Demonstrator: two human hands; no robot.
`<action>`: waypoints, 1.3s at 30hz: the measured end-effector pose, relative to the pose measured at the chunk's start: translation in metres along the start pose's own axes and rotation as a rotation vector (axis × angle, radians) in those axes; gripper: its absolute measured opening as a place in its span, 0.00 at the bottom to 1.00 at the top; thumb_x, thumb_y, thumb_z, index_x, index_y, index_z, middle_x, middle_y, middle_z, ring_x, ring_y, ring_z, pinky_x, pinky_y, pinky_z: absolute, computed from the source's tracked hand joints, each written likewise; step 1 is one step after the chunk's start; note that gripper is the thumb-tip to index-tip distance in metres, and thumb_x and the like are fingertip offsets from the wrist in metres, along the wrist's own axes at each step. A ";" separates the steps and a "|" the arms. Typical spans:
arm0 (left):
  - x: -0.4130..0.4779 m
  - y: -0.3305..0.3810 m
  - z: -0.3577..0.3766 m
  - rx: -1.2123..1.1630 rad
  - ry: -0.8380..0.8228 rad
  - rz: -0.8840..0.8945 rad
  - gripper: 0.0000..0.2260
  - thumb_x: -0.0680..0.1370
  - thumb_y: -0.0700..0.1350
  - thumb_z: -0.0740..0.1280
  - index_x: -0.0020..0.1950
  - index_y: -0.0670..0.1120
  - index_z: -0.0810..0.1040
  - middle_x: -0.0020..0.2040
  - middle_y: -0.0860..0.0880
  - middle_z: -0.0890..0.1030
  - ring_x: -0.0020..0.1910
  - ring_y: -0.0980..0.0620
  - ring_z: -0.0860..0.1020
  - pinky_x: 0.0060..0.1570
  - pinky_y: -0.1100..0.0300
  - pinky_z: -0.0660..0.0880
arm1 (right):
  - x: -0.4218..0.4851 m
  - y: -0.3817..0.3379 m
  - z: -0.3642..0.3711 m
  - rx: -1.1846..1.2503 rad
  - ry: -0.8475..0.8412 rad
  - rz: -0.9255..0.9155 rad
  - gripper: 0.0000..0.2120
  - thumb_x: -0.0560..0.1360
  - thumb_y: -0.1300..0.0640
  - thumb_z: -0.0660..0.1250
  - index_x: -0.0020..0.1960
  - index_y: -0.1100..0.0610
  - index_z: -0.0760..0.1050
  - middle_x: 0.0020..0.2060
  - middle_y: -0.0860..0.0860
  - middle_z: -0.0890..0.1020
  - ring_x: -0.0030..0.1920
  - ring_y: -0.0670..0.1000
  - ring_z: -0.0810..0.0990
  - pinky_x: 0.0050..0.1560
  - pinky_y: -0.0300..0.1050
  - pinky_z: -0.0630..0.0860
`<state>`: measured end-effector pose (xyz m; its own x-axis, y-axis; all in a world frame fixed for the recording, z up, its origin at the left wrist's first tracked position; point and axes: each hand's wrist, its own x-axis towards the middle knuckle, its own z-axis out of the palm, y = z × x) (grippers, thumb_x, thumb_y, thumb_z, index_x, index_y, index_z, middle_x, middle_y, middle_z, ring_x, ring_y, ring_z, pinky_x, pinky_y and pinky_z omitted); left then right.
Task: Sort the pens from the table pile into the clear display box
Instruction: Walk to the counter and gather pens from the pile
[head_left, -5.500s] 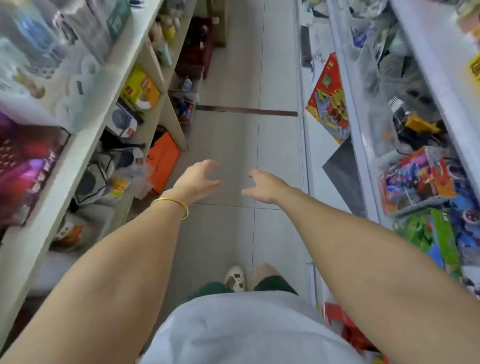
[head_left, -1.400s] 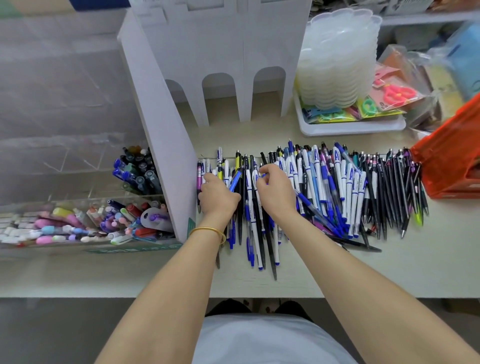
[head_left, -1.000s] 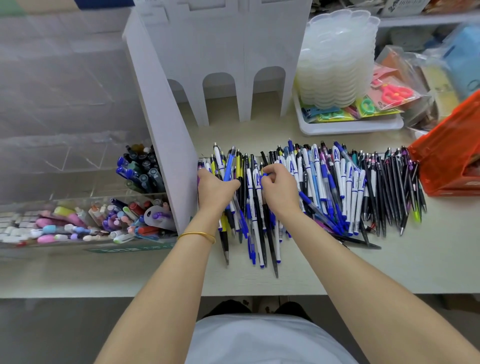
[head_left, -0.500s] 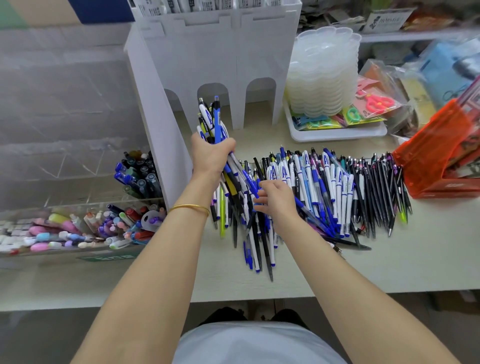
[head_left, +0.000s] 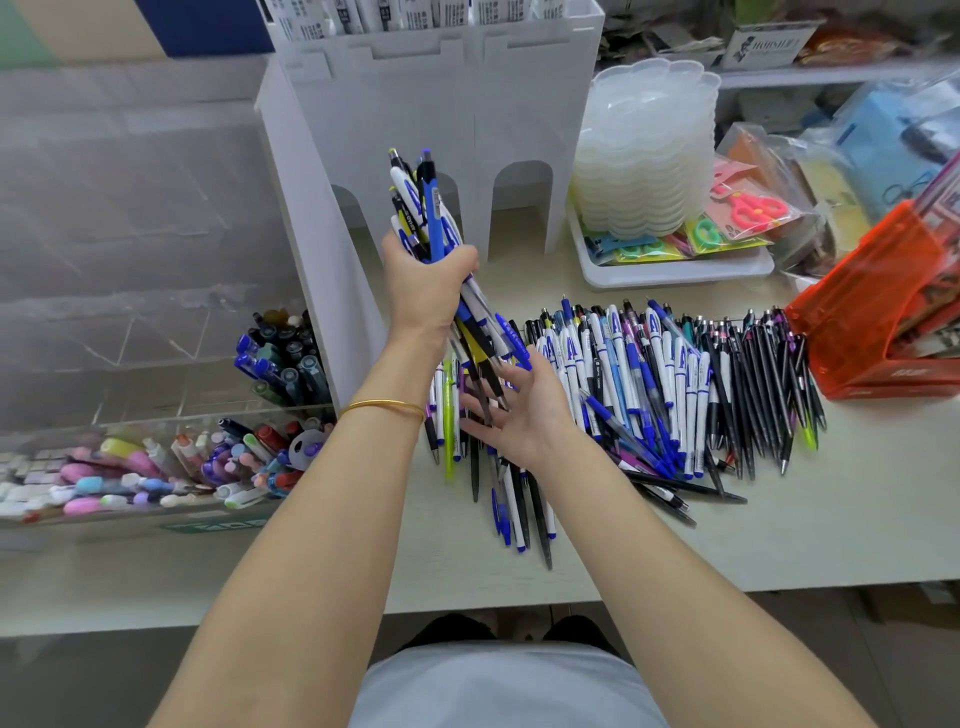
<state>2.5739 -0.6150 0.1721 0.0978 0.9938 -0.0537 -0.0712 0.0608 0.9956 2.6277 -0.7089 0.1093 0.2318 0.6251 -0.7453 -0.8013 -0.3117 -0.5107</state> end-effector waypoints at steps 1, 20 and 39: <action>0.000 0.002 0.002 -0.020 -0.008 0.012 0.17 0.71 0.33 0.70 0.51 0.49 0.67 0.44 0.51 0.74 0.38 0.57 0.75 0.39 0.67 0.77 | -0.001 -0.002 0.003 0.064 -0.021 0.024 0.22 0.79 0.40 0.57 0.58 0.58 0.74 0.54 0.60 0.79 0.57 0.62 0.80 0.58 0.59 0.75; -0.005 0.001 0.016 -0.087 -0.049 0.063 0.20 0.71 0.34 0.70 0.59 0.45 0.68 0.52 0.38 0.77 0.41 0.44 0.81 0.40 0.58 0.81 | -0.005 -0.017 0.016 0.276 -0.122 -0.112 0.11 0.75 0.52 0.69 0.50 0.60 0.76 0.47 0.60 0.80 0.52 0.59 0.79 0.62 0.59 0.74; -0.021 0.019 0.011 -0.024 -0.129 0.235 0.17 0.69 0.33 0.69 0.57 0.35 0.71 0.41 0.38 0.78 0.37 0.47 0.77 0.43 0.46 0.80 | -0.025 -0.027 0.027 0.436 -0.297 0.068 0.14 0.76 0.50 0.65 0.51 0.61 0.77 0.38 0.59 0.83 0.37 0.60 0.84 0.41 0.53 0.80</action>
<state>2.5812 -0.6353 0.1926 0.2017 0.9608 0.1900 -0.1300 -0.1660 0.9775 2.6286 -0.6968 0.1533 0.0561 0.8095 -0.5844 -0.9786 -0.0714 -0.1928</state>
